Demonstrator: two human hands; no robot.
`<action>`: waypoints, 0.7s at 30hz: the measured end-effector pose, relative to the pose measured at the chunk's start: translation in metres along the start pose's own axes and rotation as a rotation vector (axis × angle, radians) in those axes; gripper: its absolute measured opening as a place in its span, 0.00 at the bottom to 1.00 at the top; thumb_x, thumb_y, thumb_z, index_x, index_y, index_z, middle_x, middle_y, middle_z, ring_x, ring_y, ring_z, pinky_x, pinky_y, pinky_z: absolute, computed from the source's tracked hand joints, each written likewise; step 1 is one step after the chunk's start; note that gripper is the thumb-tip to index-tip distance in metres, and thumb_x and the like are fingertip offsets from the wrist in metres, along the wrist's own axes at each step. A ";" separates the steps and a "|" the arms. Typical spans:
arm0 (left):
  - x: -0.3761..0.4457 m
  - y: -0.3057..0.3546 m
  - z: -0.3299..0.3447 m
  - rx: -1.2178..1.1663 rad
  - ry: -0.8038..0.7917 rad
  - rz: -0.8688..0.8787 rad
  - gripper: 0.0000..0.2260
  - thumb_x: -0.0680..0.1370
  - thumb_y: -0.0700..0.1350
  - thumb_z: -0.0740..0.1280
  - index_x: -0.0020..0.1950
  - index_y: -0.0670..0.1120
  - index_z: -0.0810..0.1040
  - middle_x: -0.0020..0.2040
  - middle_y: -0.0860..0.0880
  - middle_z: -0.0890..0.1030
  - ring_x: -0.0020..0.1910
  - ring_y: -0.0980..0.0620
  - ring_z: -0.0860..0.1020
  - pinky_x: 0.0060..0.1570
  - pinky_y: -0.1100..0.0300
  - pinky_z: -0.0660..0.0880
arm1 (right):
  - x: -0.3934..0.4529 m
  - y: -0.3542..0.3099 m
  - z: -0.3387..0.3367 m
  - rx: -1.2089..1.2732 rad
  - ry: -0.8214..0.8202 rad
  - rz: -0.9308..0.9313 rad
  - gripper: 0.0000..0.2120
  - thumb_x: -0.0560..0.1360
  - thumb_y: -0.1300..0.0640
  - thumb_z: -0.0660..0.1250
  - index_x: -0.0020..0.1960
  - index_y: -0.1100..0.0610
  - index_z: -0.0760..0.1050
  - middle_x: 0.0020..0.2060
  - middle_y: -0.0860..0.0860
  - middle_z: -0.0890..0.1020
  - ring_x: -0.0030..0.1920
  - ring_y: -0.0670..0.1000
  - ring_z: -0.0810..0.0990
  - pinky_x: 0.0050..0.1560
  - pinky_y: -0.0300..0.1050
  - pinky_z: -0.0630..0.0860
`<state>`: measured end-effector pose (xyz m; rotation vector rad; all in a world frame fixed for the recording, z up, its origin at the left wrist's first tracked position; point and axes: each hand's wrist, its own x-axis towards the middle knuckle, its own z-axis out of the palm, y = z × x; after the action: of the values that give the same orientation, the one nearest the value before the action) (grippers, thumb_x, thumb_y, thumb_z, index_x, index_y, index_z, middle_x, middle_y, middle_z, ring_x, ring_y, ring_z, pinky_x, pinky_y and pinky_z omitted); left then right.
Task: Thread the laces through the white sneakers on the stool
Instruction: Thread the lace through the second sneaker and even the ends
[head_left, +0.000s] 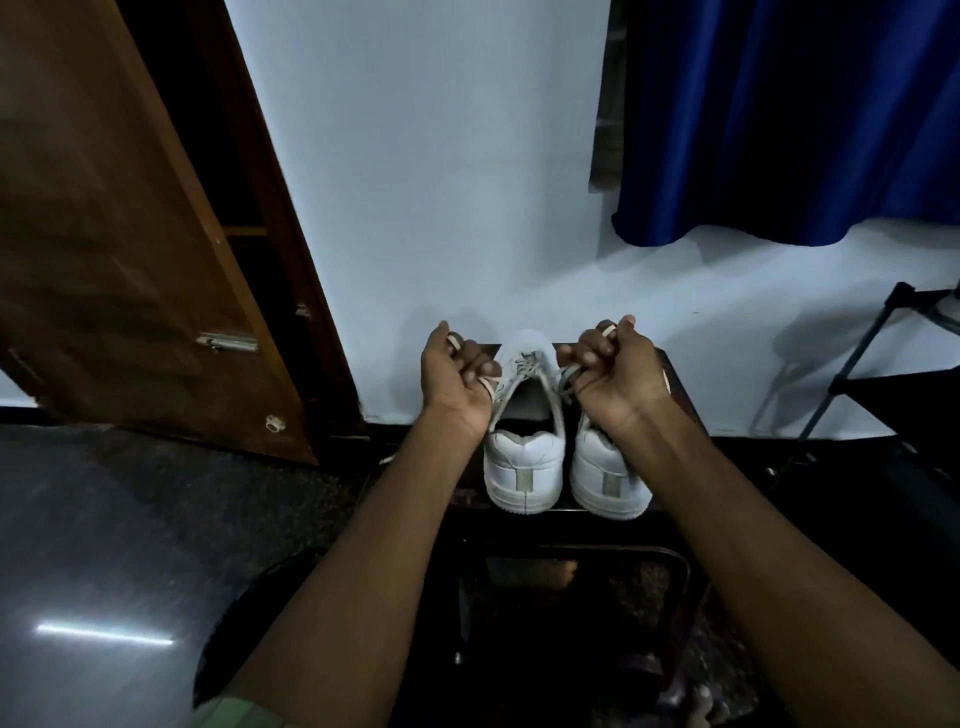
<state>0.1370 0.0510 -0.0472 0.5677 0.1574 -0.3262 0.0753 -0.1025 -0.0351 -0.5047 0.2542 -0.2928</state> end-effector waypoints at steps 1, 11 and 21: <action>0.003 0.000 0.000 0.048 0.021 0.005 0.20 0.85 0.49 0.59 0.33 0.52 0.60 0.23 0.54 0.57 0.19 0.55 0.55 0.19 0.65 0.58 | 0.002 0.000 -0.001 0.023 0.006 -0.013 0.25 0.89 0.46 0.50 0.35 0.53 0.63 0.24 0.48 0.61 0.23 0.48 0.60 0.33 0.43 0.69; 0.013 0.036 -0.012 0.256 0.244 0.214 0.19 0.84 0.46 0.59 0.35 0.51 0.59 0.24 0.55 0.57 0.20 0.56 0.53 0.19 0.66 0.50 | 0.012 -0.004 -0.005 -0.007 0.103 -0.106 0.24 0.89 0.50 0.47 0.35 0.53 0.61 0.23 0.46 0.58 0.21 0.46 0.55 0.23 0.37 0.58; 0.005 0.007 -0.017 1.426 -0.027 0.436 0.14 0.81 0.61 0.65 0.49 0.51 0.79 0.38 0.53 0.84 0.36 0.56 0.79 0.39 0.58 0.72 | 0.012 -0.003 -0.004 -0.067 0.080 -0.099 0.24 0.88 0.44 0.53 0.35 0.53 0.64 0.25 0.47 0.61 0.24 0.48 0.59 0.31 0.41 0.65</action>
<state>0.1429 0.0647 -0.0595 1.9689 -0.2701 0.0378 0.0841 -0.1107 -0.0387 -0.5732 0.3180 -0.4027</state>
